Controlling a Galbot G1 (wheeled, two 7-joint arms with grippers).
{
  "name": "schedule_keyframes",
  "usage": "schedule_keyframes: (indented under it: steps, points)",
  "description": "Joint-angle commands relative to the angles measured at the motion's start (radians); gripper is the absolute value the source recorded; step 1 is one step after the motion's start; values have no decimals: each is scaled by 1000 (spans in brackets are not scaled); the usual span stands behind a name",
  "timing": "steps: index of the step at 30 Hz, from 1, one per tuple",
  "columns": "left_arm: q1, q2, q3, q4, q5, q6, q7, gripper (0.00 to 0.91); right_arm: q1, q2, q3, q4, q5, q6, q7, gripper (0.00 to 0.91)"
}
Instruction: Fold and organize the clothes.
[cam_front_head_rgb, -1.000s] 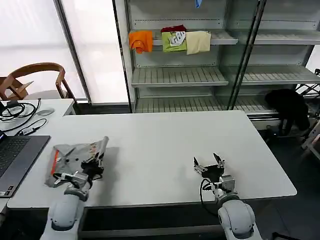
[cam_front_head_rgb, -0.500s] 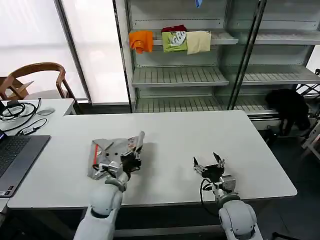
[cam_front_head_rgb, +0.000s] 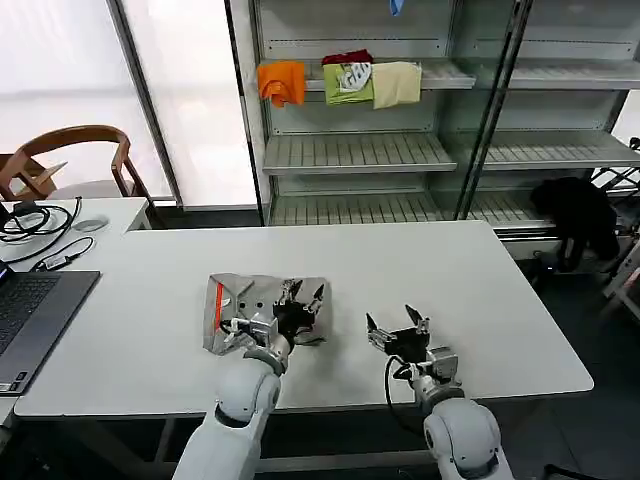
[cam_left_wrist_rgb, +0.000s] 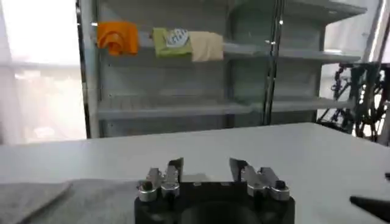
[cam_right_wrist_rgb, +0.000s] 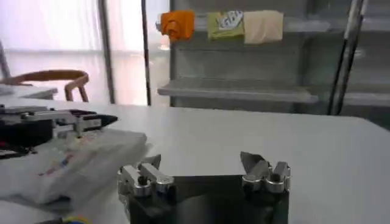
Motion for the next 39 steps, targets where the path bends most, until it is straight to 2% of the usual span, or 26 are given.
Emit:
schedule_keyframes:
  steps: [1, 6, 10, 11, 12, 13, 14, 15, 26, 37, 39]
  points:
    - [6, 140, -128, -193, -148, 14, -47, 907, 100, 130, -106, -77, 310, -84, 68, 907]
    - [67, 226, -282, -215, -171, 12, -13, 907, 184, 166, -167, -196, 453, -84, 195, 907]
    - [121, 257, -365, -217, -207, 11, 3, 907, 201, 187, -172, -260, 458, -84, 220, 907]
    - [131, 258, -382, -215, -212, 11, 5, 907, 200, 194, -170, -272, 450, -84, 227, 695]
    - [139, 257, -396, -212, -223, 12, 9, 907, 199, 200, -169, -280, 441, -84, 237, 292]
    - [145, 255, -409, -208, -227, 12, 9, 907, 199, 202, -168, -287, 439, -84, 241, 151]
    - [150, 254, -417, -205, -231, 12, 12, 907, 197, 202, -165, -295, 438, -84, 246, 50]
    - [155, 253, -423, -203, -236, 12, 13, 907, 193, 201, -163, -298, 438, -84, 247, 0]
    - [168, 240, -435, -173, -234, 15, 24, 907, 151, 178, -145, -245, 458, -83, 226, 0]
    - [183, 235, -450, -173, -233, 15, 28, 907, 125, 155, -123, -191, 482, -83, 257, 0]
    - [191, 236, -456, -177, -232, 14, 33, 907, 114, 126, -111, -152, 504, -84, 268, 0]
